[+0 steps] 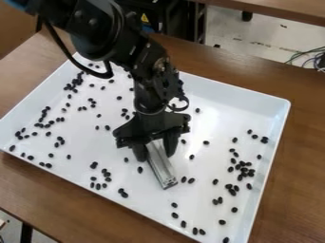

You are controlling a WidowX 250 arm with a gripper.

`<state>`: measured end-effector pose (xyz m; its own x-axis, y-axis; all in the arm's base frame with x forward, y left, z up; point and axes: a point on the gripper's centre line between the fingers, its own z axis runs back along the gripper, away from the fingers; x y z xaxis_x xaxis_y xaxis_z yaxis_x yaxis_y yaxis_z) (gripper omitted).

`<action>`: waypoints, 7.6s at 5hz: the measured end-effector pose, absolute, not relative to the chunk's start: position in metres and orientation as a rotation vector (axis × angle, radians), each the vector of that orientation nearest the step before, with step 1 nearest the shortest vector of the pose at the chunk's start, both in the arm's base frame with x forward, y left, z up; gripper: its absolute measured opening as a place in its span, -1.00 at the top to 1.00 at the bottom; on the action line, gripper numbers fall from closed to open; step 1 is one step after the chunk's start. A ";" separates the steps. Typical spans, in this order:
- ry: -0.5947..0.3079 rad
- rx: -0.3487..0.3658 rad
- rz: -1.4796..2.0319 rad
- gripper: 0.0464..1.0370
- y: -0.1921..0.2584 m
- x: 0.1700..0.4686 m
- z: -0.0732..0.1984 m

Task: Sweep into pile

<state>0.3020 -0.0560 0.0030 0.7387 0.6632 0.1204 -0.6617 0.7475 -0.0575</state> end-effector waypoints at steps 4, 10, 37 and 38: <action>-0.118 -0.095 0.132 0.37 -0.118 0.302 0.060; -0.106 -0.243 -0.068 0.37 -0.199 0.312 0.011; -0.057 -0.019 0.394 0.37 0.126 0.337 0.000; -0.058 -0.030 0.335 0.37 0.109 0.342 0.005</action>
<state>0.3418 0.1094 0.0046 0.9426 0.3299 0.0524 -0.3281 0.9438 -0.0389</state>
